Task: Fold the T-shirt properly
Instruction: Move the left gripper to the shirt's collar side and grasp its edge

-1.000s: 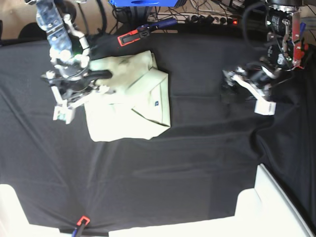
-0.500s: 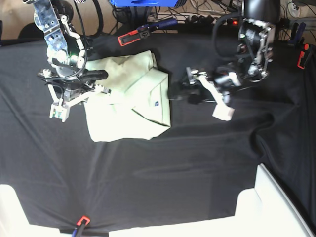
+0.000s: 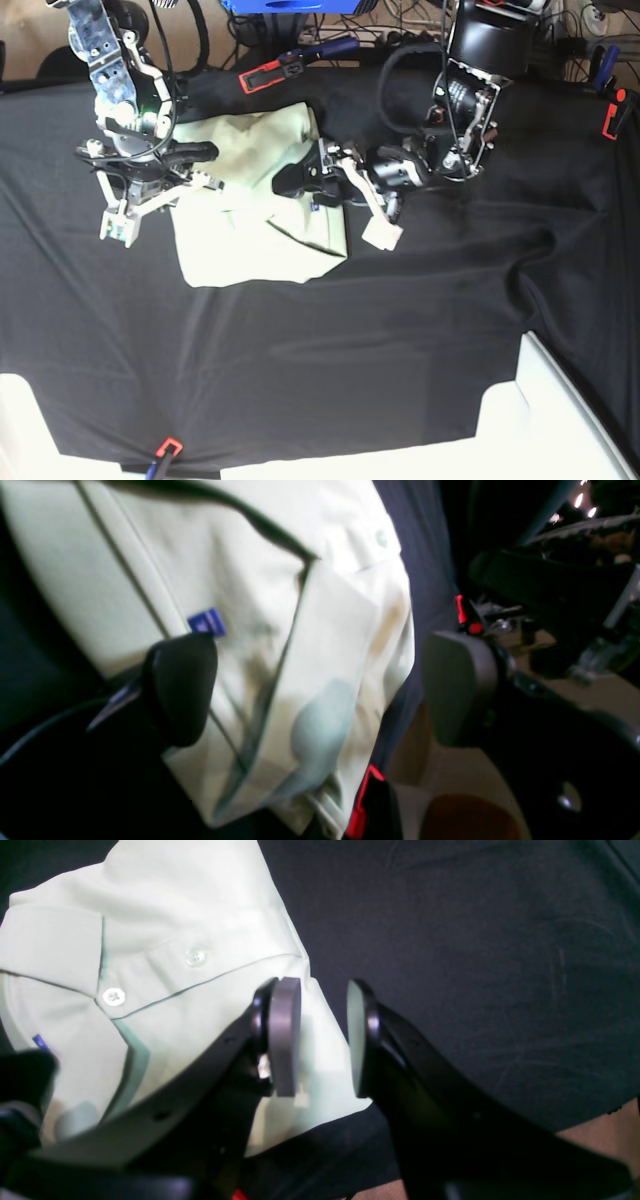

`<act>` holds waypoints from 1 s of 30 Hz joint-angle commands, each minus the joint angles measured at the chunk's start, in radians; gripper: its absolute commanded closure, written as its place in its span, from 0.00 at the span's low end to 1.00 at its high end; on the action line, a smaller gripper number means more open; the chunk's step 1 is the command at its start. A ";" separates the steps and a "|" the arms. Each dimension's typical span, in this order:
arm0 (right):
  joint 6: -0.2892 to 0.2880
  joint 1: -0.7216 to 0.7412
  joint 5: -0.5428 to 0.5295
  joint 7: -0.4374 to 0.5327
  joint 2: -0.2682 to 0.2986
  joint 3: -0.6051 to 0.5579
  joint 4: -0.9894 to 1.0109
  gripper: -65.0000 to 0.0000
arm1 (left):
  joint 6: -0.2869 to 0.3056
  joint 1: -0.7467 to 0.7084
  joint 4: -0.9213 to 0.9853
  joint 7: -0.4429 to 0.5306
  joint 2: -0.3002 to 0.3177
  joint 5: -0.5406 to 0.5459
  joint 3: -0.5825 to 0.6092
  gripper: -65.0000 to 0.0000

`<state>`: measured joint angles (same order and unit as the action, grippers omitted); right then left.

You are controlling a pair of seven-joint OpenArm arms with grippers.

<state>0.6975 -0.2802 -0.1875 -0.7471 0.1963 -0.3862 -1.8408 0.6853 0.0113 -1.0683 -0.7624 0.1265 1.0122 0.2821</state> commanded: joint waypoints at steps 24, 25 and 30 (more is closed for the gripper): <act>0.001 -0.023 0.012 0.022 0.002 0.062 -0.017 0.75 | 0.006 0.060 0.069 0.007 -0.098 0.017 -0.001 0.01; 0.001 -0.027 0.012 0.022 0.002 0.069 -0.017 0.75 | 0.006 0.060 0.069 0.007 -0.098 0.017 -0.001 0.01; 0.001 -0.041 0.012 0.022 0.002 0.088 -0.018 0.75 | 0.006 0.060 0.059 0.008 -0.057 0.021 -0.013 0.02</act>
<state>0.6937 -0.3302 -0.1886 -0.7475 0.1951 -0.3031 -1.8412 0.6823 0.0582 -0.9916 -0.7647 0.0597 1.0149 0.2741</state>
